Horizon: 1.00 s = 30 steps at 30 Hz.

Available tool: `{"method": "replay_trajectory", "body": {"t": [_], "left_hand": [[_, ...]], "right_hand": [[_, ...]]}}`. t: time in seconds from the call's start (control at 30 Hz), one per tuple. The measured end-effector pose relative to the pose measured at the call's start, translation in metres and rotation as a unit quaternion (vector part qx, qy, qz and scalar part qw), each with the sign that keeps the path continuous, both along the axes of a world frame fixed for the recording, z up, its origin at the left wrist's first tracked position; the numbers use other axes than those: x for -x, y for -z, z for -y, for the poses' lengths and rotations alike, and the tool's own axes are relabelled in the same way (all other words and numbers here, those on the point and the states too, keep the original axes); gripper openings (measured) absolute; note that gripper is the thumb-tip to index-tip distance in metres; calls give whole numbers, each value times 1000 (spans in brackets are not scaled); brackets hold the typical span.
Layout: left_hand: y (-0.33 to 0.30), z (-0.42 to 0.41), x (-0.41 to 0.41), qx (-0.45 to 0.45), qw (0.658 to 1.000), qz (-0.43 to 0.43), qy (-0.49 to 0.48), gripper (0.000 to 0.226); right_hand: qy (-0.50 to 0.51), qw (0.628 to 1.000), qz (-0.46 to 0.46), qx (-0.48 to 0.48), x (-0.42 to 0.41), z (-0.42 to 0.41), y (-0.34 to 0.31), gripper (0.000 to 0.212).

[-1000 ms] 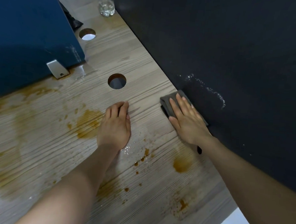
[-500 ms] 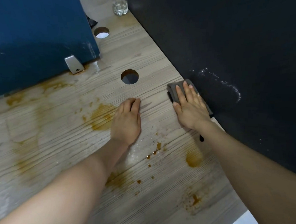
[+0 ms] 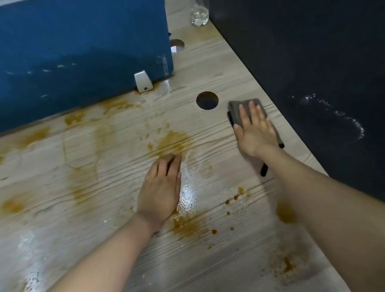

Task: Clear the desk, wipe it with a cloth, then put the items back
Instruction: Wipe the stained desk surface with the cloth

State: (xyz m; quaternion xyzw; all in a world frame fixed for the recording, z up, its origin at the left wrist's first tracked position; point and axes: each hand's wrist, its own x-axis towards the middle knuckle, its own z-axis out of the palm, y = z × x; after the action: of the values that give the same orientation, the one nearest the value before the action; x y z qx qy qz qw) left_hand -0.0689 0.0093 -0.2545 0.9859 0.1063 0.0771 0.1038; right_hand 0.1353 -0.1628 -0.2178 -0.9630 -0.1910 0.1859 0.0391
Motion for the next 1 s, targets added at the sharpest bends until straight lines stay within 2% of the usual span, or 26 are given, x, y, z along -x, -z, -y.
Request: {"method": "replay_trajectory", "body": {"t": [0.07, 0.2, 0.3, 0.33, 0.47, 0.53, 0.6, 0.73, 0.8, 0.9, 1.0], "left_hand": [[0, 0, -2, 0, 1000, 2, -2, 47], [-3, 0, -1, 2, 1000, 0, -7, 48], [-3, 0, 0, 4, 1000, -8, -3, 48], [-3, -1, 0, 0, 1000, -8, -3, 48], [0, -1, 0, -7, 1000, -3, -4, 47], [0, -1, -1, -6, 1000, -3, -1, 46], [-2, -1, -1, -4, 1000, -9, 1, 46], [-4, -1, -1, 17, 1000, -18, -5, 48], [-3, -1, -2, 10, 1000, -15, -7, 48], [-3, -2, -2, 13, 1000, -18, -4, 47], [-2, -3, -1, 27, 999, -26, 0, 47]], "right_hand": [[3, 1000, 22, -8, 10, -12, 2, 57], [-125, 991, 11, -50, 77, -48, 4, 57], [-178, 983, -1, -43, 63, -45, 2, 55], [-166, 986, 1, -33, 47, -42, 1, 55], [-20, 1000, 15, -10, 3, -39, 3, 56], [-33, 999, 25, -8, 23, -50, 3, 56], [-95, 995, 25, -31, 59, -59, 6, 56], [-184, 981, -27, -48, 74, -52, 2, 56], [-167, 985, -15, -34, 48, -43, 2, 55], [-55, 998, 10, -8, 15, -32, 2, 56], [-25, 999, 25, -4, 27, -37, 5, 56]]}}
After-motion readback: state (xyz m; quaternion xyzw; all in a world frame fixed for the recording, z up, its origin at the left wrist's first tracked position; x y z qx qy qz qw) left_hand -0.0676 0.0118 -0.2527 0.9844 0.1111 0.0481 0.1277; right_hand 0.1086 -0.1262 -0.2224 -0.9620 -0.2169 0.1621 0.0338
